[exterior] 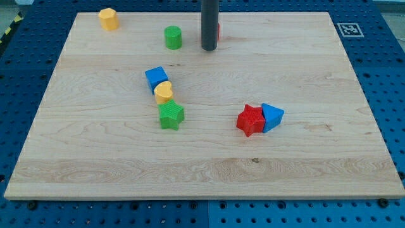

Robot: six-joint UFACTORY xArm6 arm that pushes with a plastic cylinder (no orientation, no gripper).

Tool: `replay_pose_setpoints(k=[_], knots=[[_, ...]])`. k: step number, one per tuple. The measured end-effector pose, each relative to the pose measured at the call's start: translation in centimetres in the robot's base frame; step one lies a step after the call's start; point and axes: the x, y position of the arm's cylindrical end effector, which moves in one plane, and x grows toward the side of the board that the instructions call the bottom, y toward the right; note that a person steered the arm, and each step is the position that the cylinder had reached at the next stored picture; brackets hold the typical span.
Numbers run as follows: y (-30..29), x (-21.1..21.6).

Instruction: Move the red circle to the top center of the board

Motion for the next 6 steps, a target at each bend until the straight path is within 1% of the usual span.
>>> replay_pose_setpoints(k=[1,3,4,5,6], knots=[[0.0,-0.1],[0.0,-3.5],[0.0,-4.3],[0.0,-4.3],[0.3,-3.5]])
